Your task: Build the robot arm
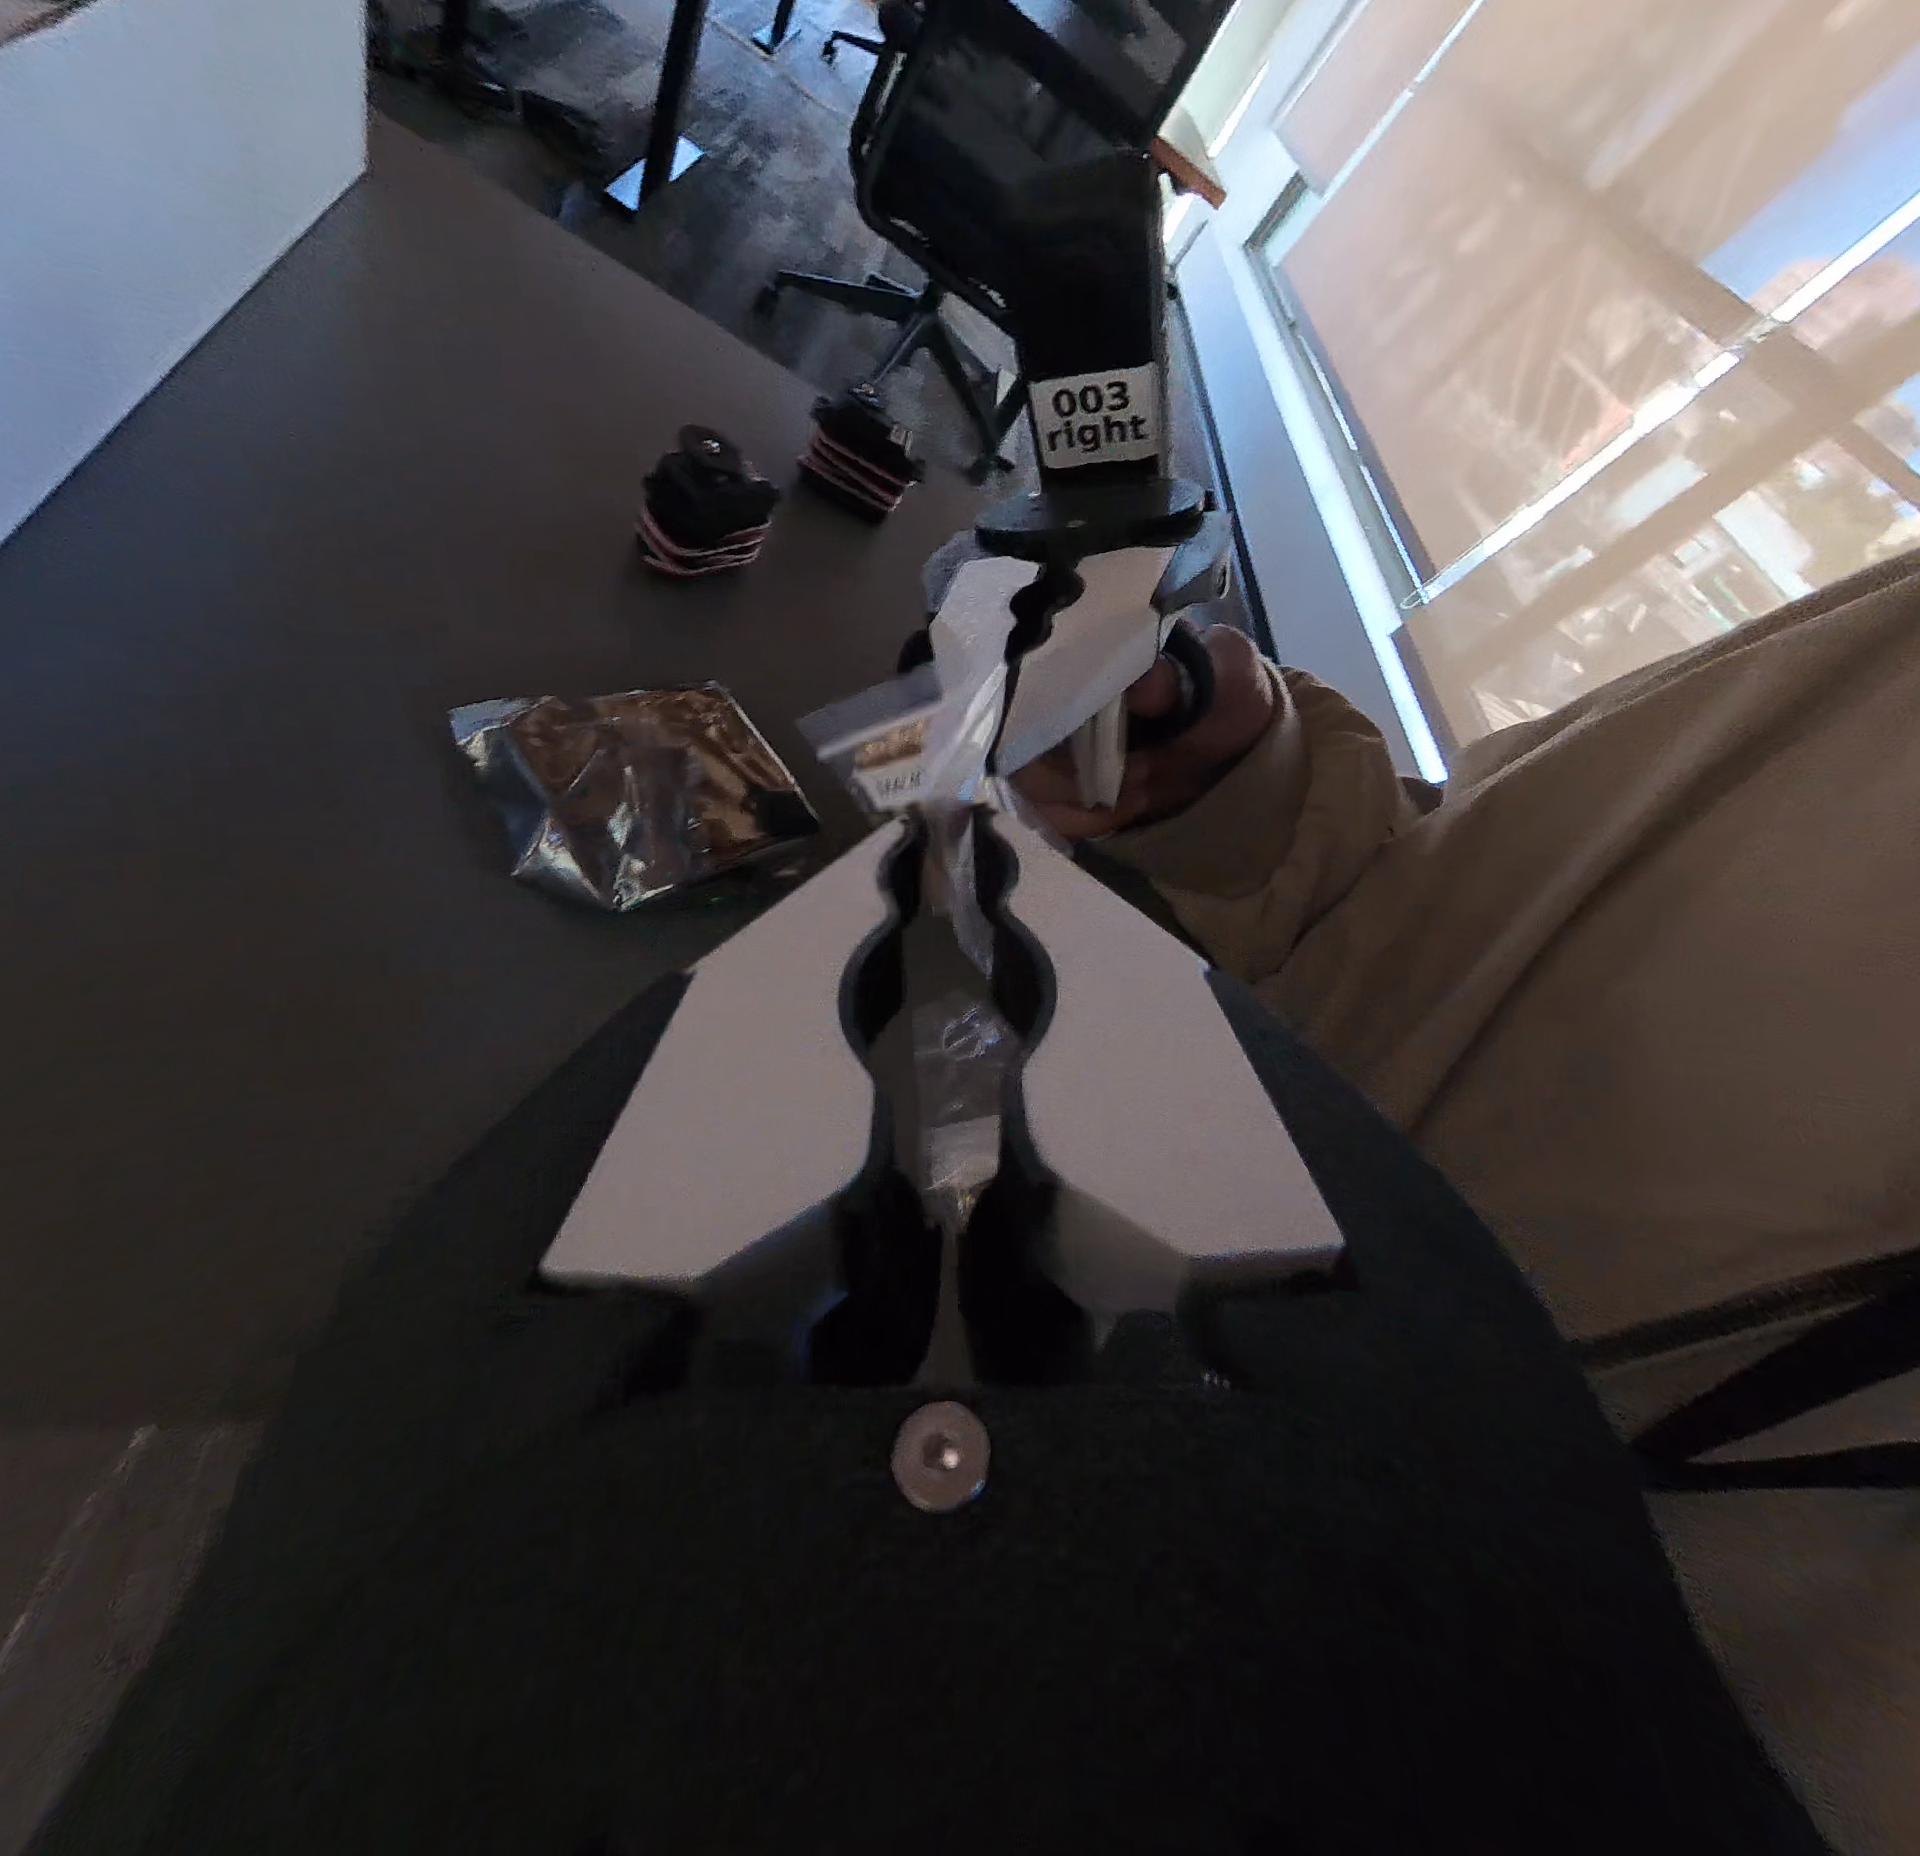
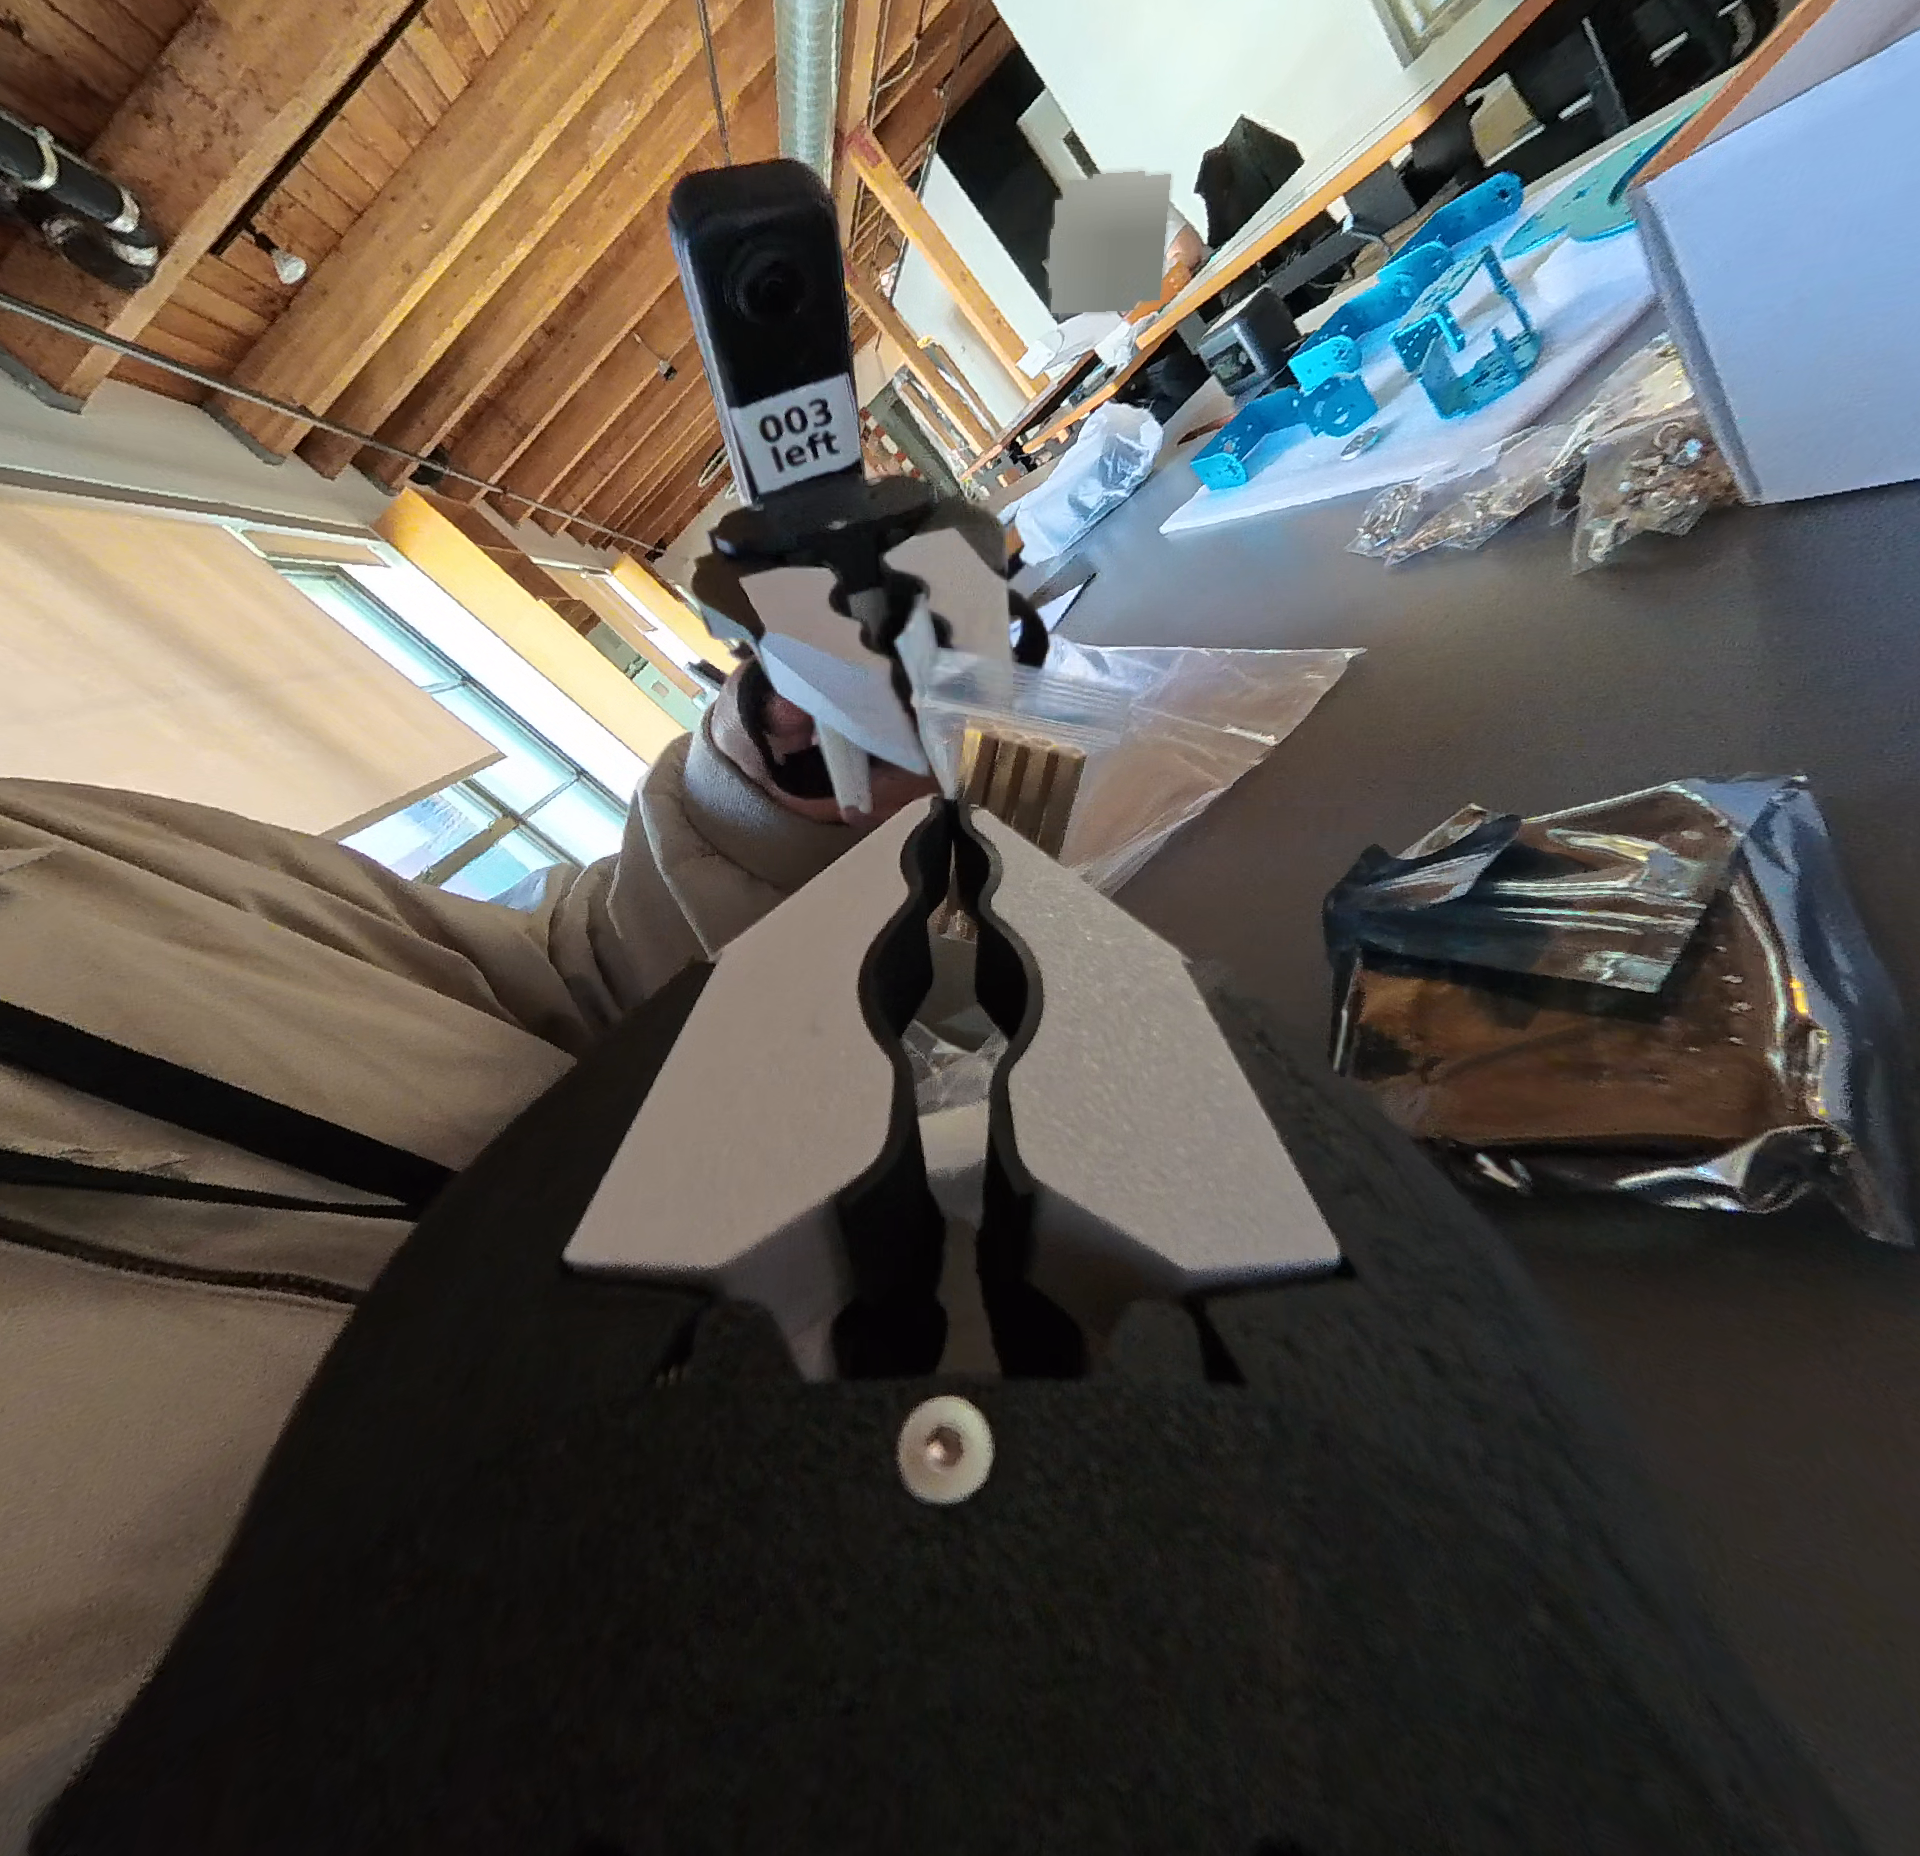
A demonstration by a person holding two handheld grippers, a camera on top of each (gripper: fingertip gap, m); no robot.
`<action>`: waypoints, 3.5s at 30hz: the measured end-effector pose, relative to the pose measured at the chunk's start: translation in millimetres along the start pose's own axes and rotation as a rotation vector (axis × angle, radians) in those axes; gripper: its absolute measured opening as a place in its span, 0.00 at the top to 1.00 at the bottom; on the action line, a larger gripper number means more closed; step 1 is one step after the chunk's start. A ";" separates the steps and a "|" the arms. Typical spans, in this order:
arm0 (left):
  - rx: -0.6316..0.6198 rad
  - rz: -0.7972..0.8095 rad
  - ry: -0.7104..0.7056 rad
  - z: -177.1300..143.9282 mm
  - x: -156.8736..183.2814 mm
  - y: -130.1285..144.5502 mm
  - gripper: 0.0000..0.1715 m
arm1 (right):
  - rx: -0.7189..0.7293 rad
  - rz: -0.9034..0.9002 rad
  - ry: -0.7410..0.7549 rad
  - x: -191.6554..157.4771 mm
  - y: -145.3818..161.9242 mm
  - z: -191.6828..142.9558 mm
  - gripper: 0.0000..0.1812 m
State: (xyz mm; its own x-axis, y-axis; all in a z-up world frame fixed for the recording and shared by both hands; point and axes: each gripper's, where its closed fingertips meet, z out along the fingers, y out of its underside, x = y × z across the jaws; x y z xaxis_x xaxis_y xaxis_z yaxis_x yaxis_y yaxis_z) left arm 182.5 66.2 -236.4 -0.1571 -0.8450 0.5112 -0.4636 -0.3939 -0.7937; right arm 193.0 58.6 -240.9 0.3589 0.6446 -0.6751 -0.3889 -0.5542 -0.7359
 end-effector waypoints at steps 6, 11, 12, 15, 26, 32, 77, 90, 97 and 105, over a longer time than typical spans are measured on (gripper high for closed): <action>0.001 -0.143 0.066 -2.8 -9.2 -1.5 1.00 | -0.029 -0.011 0.045 6.2 6.1 4.3 1.00; 0.075 -0.274 0.000 -51.5 -56.9 -28.7 1.00 | -0.047 0.011 0.119 22.2 6.6 2.8 1.00; 0.076 -0.279 -0.087 -65.0 -79.7 -35.1 1.00 | -0.043 0.018 0.107 20.8 6.1 2.6 1.00; 0.009 -0.313 -0.329 -94.7 -157.7 -39.5 1.00 | -0.038 0.015 0.073 13.8 5.9 3.6 1.00; -0.106 -0.432 -0.493 -93.1 -240.6 -8.1 0.73 | -0.033 -0.060 0.175 24.7 -0.3 0.7 1.00; -0.018 -0.175 -0.586 -115.3 -162.5 -38.2 0.64 | -0.166 -0.602 0.497 26.3 -15.1 21.1 1.00; -0.304 0.025 -0.134 -86.9 -129.4 -33.1 1.00 | 0.031 -0.280 0.231 5.9 -5.7 21.8 0.88; -0.471 -0.078 -0.342 -83.6 -252.7 -32.6 0.81 | -0.407 -0.388 0.288 14.5 66.8 -8.2 0.85; -0.314 0.077 -0.525 -119.8 -171.8 -50.3 0.72 | -0.548 -0.330 0.210 18.6 87.5 -3.8 0.88; -0.408 0.135 -0.238 -43.5 21.8 105.6 0.72 | -0.509 -0.270 0.056 -9.9 86.9 2.8 1.00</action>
State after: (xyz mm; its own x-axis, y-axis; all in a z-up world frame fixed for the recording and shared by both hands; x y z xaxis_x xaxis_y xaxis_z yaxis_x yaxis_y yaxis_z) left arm 92.2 21.9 -294.7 -0.0577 -0.9567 0.2854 -0.7642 -0.1416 -0.6292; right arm 153.3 5.6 -298.0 0.4384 0.7770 -0.4518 0.1744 -0.5667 -0.8053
